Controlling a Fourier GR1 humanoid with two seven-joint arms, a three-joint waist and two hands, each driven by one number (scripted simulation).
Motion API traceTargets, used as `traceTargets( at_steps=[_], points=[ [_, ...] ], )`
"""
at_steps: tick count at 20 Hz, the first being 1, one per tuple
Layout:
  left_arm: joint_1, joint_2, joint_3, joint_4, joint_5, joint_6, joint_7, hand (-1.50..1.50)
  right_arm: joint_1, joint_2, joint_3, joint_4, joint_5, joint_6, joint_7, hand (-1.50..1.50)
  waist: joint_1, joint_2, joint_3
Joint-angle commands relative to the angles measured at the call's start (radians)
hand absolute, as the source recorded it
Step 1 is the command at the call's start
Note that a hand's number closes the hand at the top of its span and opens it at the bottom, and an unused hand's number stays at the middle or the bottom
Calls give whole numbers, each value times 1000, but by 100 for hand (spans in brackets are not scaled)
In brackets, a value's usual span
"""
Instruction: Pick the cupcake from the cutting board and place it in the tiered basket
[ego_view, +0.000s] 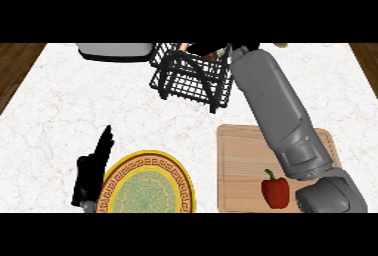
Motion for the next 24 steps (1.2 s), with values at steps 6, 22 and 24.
traceTargets(
  at_steps=[6, 22, 24],
  points=[
    [23, 12, 31, -12, 29, -14, 3, 0, 22, -30, -97, -108, -79, -234, -108, -150, -49, -20, -1],
    [101, 39, 79, -43, 42, -4, -17, 0, 519, -446, -258, -683, -306, 169, 98, -150, -107, -34, -1],
    [77, 31, 86, -27, 48, -3, -8, 0, 616, -487, -291, -762, -367, 263, 102, -150, -106, -32, -1]
  ],
)
